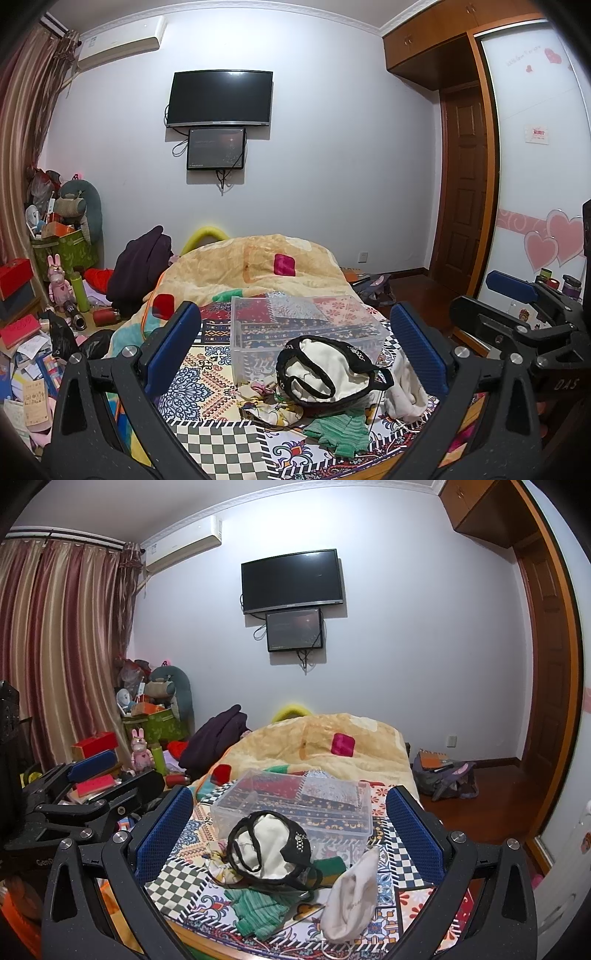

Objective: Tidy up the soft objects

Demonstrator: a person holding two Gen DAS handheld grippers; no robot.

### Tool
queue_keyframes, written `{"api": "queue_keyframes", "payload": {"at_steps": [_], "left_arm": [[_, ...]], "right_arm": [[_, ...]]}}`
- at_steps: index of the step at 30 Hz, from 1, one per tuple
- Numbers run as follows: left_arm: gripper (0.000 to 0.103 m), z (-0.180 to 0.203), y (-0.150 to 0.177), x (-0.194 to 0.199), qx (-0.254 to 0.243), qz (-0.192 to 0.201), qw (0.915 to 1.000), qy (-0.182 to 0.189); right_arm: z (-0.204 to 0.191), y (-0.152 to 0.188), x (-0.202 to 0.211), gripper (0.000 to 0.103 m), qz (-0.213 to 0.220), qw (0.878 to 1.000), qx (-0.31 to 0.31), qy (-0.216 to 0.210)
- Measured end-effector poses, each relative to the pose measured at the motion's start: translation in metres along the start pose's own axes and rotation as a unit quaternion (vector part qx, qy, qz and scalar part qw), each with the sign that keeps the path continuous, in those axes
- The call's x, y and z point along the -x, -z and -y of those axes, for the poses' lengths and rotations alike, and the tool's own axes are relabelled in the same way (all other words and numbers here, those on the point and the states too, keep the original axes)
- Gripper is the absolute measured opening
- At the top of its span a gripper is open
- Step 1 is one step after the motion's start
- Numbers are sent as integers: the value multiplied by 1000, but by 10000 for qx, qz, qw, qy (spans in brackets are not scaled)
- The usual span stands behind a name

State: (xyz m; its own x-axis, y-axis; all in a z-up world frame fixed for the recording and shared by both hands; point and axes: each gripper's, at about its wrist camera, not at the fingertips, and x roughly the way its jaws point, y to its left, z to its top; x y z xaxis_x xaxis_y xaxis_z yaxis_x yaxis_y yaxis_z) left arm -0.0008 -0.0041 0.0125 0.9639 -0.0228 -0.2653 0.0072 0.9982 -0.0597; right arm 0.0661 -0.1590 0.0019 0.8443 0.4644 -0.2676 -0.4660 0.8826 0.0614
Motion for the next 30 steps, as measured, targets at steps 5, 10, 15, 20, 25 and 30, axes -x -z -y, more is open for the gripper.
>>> {"api": "queue_keyframes", "payload": {"at_steps": [5, 10, 15, 20, 25, 30], "left_arm": [[103, 1, 2, -3, -101, -82, 9999, -10], [103, -5, 14, -19, -70, -326, 9994, 48], [103, -9, 30, -47, 268, -530, 9980, 231], [96, -7, 43, -79, 465, -878, 9942, 418], [87, -7, 53, -112, 749, -1472, 9846, 572], [77, -10, 63, -142, 653, -1832, 9796, 500]], "right_arm": [[1, 1, -1, 103, -30, 10000, 12, 22], [8, 13, -10, 103, -288, 9996, 41, 30], [21, 33, -27, 103, -716, 9973, -71, 111], [43, 47, -50, 99, -1203, 9919, -313, 244], [62, 59, -66, 83, -1638, 9841, -569, 391], [71, 72, -80, 65, -1992, 9766, -710, 377]]}}
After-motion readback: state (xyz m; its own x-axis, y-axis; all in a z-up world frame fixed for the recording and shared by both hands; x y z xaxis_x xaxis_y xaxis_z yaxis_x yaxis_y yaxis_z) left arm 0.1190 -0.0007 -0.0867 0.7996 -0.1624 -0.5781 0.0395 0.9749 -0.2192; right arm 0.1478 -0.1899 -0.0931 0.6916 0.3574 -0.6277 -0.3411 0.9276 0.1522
